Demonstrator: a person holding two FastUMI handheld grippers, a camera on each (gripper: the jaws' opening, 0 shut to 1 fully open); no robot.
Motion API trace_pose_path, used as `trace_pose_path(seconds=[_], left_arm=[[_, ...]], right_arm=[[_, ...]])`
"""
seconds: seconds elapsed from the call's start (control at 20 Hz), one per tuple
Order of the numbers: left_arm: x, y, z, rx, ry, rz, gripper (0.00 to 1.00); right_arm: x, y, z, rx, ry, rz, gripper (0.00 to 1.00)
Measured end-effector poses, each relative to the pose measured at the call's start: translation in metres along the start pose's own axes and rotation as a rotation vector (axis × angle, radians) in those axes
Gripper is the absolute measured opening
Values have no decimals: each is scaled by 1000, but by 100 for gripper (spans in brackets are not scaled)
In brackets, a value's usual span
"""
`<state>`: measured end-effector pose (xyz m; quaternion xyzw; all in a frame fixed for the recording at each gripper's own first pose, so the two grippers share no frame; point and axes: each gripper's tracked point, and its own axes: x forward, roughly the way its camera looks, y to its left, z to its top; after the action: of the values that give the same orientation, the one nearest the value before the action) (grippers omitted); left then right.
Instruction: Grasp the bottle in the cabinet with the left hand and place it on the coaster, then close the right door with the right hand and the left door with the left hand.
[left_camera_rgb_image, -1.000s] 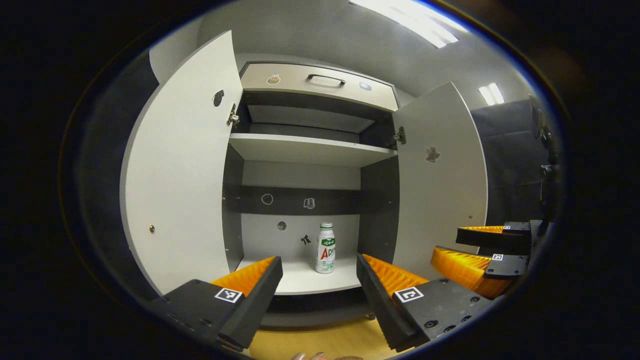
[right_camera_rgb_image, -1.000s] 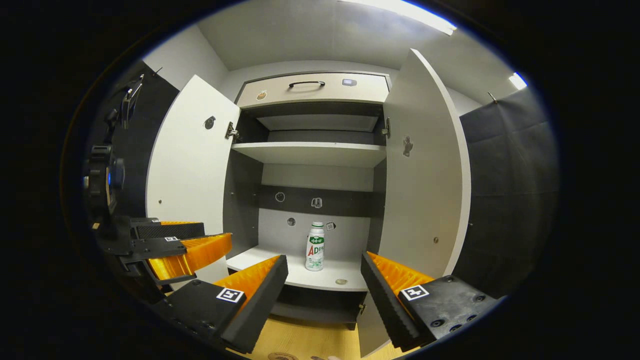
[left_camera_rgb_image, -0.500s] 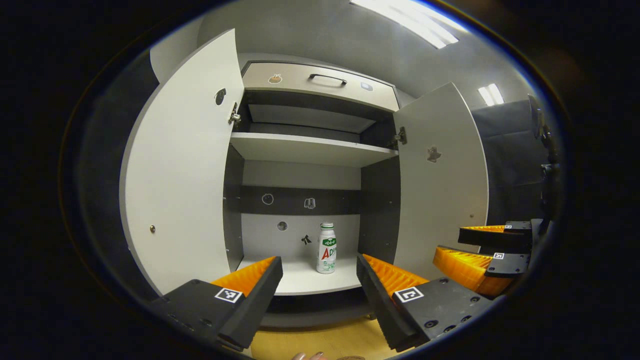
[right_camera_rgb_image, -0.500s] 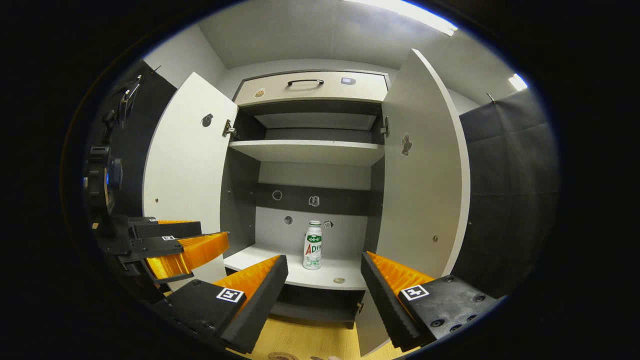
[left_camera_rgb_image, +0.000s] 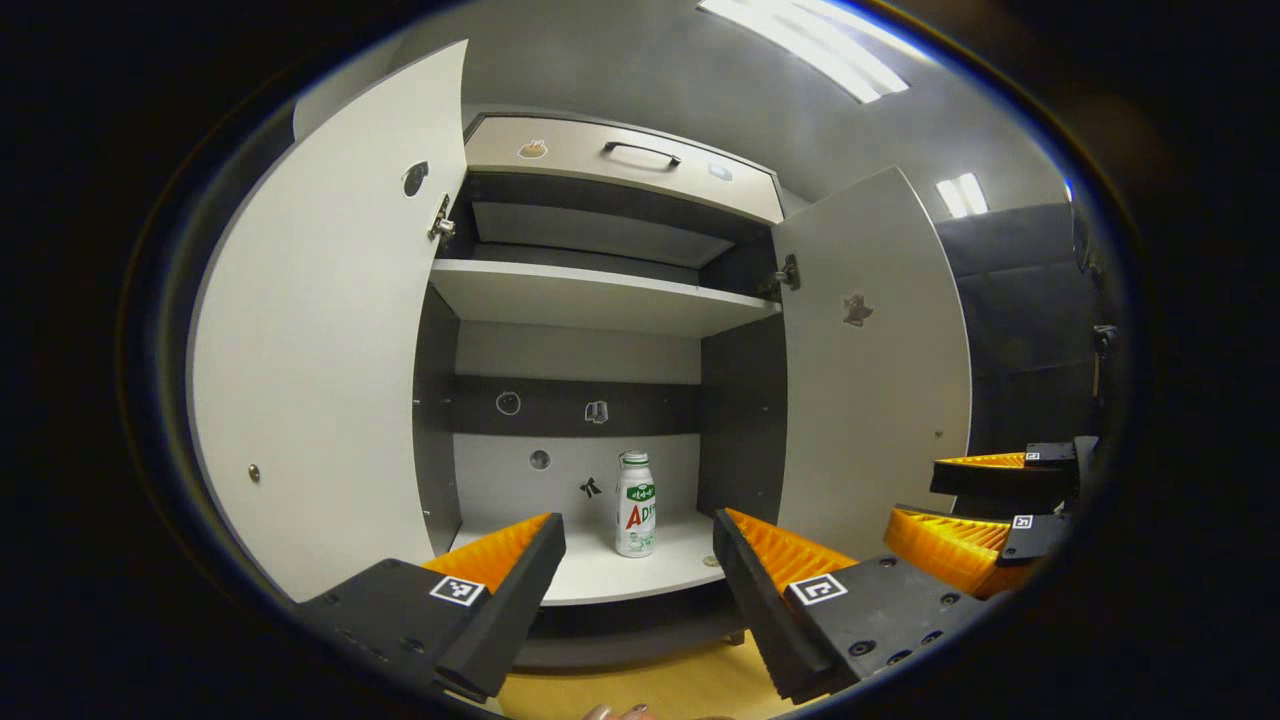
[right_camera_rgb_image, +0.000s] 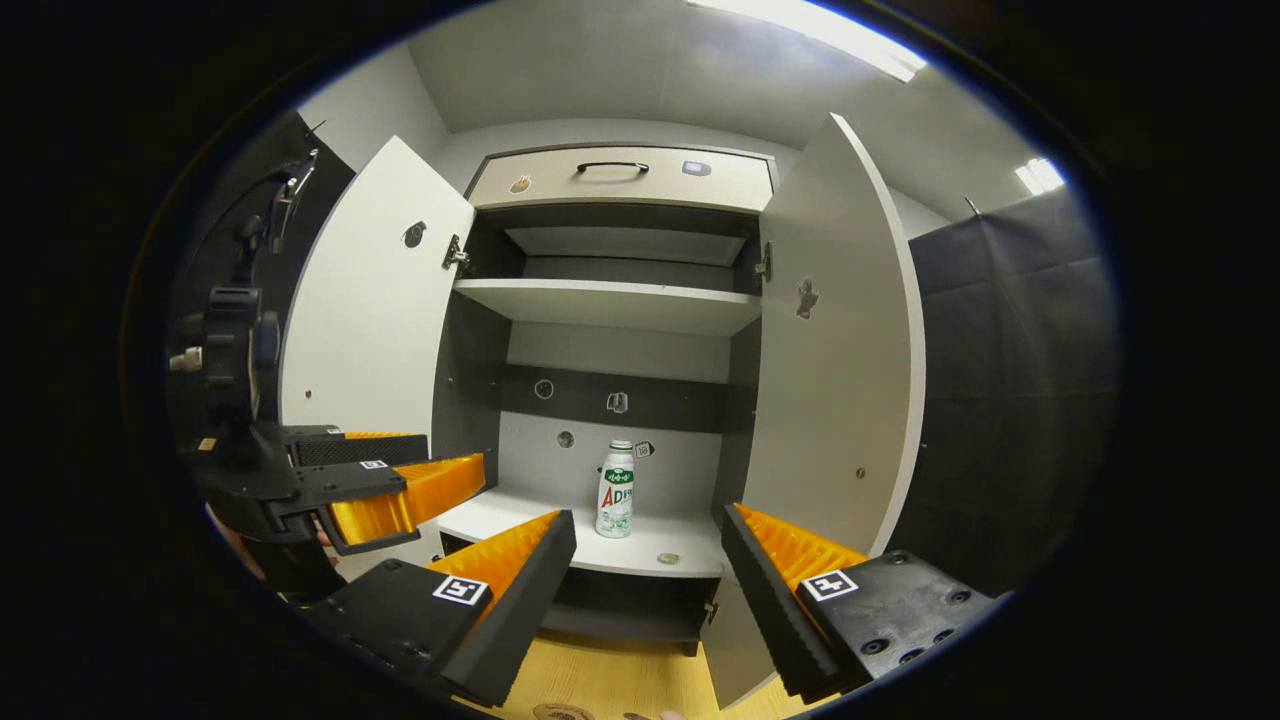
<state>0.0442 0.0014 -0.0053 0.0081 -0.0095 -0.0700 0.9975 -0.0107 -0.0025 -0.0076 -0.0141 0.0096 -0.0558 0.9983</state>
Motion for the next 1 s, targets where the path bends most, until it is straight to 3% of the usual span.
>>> trace_pose_path(seconds=[0.25, 0.6, 1.0], left_arm=[[53, 3, -17, -23, 5, -25, 95], [164, -4, -42, -65, -4, -62, 95], [258, 5, -80, -34, 44, -4, 95]], right_arm=[[12, -15, -14, -1, 24, -12, 98], [43, -30, -29, -4, 35, 42, 98], [61, -21, -29, -36, -16, 89, 98]])
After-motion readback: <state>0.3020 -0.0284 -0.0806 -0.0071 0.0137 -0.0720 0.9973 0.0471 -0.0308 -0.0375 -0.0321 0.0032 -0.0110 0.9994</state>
